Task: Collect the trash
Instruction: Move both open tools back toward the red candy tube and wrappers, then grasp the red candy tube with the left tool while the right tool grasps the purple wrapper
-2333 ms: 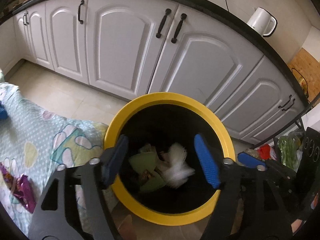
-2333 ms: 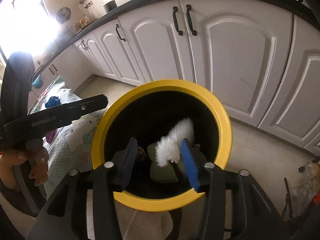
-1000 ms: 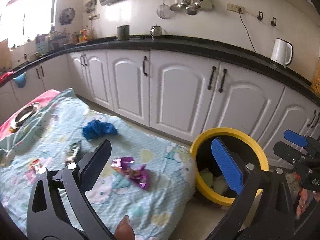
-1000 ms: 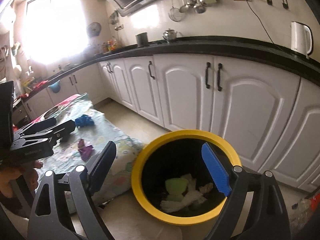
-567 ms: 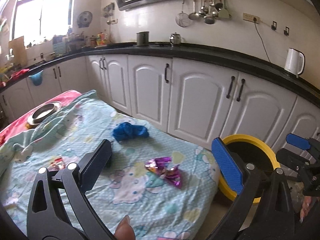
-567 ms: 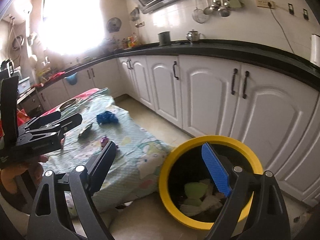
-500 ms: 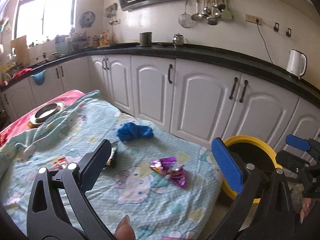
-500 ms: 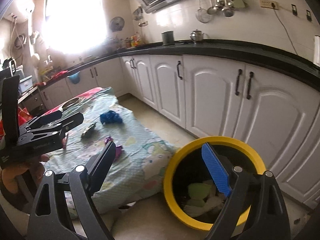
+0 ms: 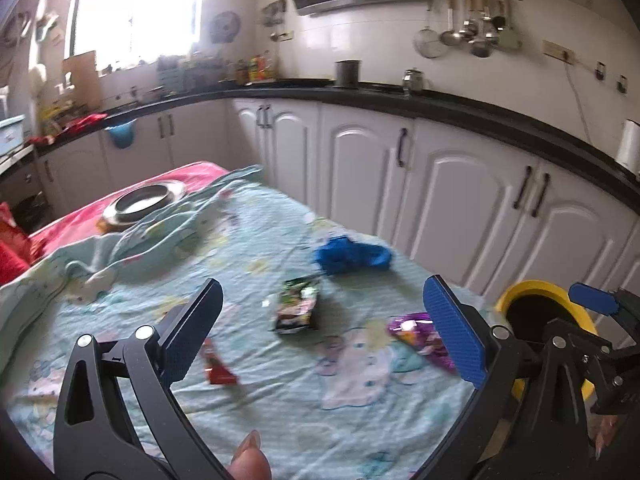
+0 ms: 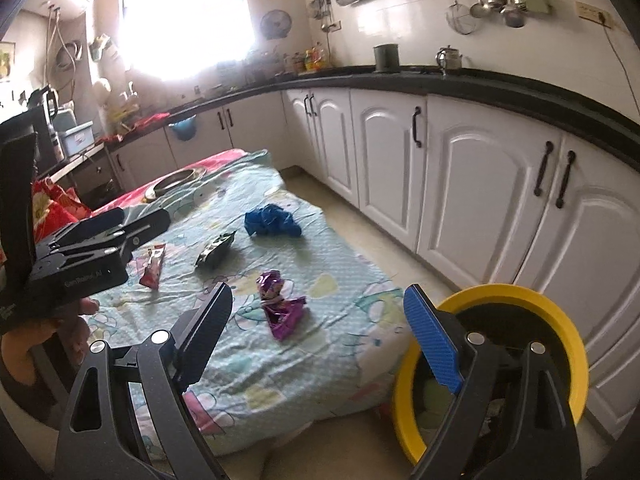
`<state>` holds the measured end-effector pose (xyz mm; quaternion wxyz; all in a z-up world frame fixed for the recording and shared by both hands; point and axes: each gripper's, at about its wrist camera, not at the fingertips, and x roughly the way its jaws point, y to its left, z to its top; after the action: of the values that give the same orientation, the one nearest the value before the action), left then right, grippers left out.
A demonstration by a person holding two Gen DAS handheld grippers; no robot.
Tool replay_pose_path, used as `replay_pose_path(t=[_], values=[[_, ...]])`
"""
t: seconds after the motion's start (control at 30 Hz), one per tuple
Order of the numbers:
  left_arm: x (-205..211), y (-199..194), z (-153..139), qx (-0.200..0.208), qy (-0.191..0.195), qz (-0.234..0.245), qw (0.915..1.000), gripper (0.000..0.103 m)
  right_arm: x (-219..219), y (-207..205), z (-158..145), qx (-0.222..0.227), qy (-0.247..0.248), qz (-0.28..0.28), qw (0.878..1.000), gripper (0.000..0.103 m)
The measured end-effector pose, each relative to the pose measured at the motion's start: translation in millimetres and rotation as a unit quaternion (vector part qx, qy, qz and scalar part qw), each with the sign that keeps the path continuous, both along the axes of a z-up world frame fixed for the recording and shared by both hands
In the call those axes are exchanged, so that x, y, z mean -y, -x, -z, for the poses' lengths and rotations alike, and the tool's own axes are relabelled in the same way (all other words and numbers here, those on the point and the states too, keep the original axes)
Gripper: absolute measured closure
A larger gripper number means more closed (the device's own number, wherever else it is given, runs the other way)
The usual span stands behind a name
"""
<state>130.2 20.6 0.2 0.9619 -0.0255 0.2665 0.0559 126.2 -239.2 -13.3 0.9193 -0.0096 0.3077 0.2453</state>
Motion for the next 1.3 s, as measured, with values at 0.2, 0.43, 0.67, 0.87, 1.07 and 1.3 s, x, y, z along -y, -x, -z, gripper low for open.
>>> replay_pose_path(t=[0.2,0.43,0.67,0.87,1.07,1.3], values=[[-31.4,-0.7,10.4,-0.012,0.011,-0.038,0.9992,0.011,-25.7,-12.5,11.2,-0.015,0.008,-0.021,1.0,0.018],[-56.8,-4.4,24.9,-0.031,0.017,-0.068,0.9971,0.011,-51.3,-28.0,23.4,-0.033,0.019,-0.041,0.998,0.018],[-71.9,-10.4,43.9,-0.055,0.028,-0.082,0.9947,0.011,-75.1,-40.1,37.8,-0.047,0.044,-0.058,0.996,0.018],[-82.6,-14.6,56.7,-0.071,0.042,-0.092,0.9924,0.011,-86.7,-55.3,51.3,-0.064,0.063,-0.061,0.994,0.018],[-94.6,-17.6,68.8,-0.084,0.063,-0.103,0.9891,0.011,-95.9,-67.4,66.0,-0.081,0.075,-0.064,0.992,0.018],[-105.2,-20.9,80.7,-0.106,0.098,-0.104,0.984,0.028,-103.5,-75.2,78.3,-0.1,0.074,-0.068,0.99,0.028]])
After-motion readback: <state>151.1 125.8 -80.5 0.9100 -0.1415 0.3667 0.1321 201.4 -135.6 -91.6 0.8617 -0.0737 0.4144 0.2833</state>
